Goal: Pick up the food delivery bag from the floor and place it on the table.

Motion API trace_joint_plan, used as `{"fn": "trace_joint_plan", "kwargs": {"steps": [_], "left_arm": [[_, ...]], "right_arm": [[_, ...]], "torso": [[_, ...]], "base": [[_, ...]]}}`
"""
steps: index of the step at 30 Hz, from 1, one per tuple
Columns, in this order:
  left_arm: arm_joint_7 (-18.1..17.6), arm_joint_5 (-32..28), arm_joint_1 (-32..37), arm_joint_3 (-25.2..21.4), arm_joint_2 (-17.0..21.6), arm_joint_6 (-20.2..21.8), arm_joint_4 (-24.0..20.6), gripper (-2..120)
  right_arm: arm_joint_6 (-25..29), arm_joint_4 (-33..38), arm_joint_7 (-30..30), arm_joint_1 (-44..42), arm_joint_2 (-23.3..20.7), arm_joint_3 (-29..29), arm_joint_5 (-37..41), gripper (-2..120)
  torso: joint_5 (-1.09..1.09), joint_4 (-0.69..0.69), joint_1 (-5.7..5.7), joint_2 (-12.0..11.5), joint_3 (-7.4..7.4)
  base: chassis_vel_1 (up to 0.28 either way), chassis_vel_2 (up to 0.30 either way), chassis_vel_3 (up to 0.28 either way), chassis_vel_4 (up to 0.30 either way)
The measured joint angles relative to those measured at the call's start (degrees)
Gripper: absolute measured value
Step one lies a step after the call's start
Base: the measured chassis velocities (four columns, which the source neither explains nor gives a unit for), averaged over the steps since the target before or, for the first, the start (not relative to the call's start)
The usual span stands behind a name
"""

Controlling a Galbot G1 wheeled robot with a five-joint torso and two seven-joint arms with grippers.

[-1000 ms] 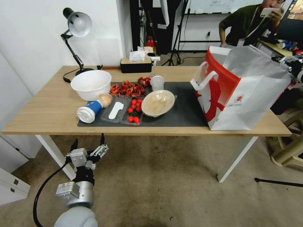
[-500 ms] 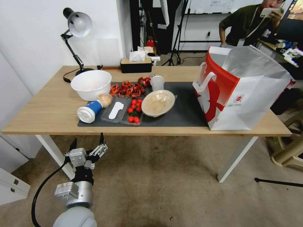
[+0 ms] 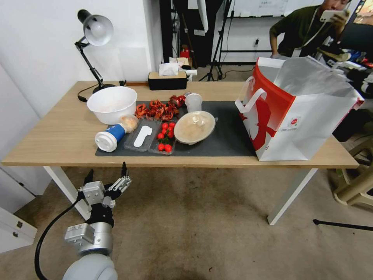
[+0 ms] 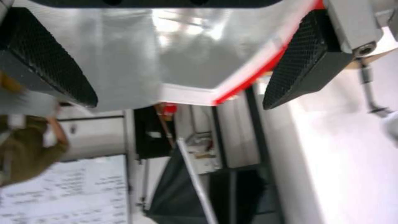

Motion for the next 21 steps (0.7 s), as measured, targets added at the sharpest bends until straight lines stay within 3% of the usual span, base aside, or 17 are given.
{"fn": "trace_joint_plan", "kwargs": {"steps": [12,21], "left_arm": [[2.3,0.1,0.9,-1.0,-0.4,0.5,-1.8,100],[4.1,1.2,1.6,-1.3,-0.8,-0.8,-2.4,100]], "right_arm": [[4.8,11.8,1.2,-3.5,4.7,-2.7,-7.2,100],[8.3,22.6,1.7,-19.3,14.7,3.8,-25.4,100]], "torso": [[0.00,0.01,0.00,0.0,0.00],[-0.02,0.01,0.00,0.0,-0.01]], "base": [[0.000,0.000,0.000,0.000],[0.000,0.000,0.000,0.000]]}}
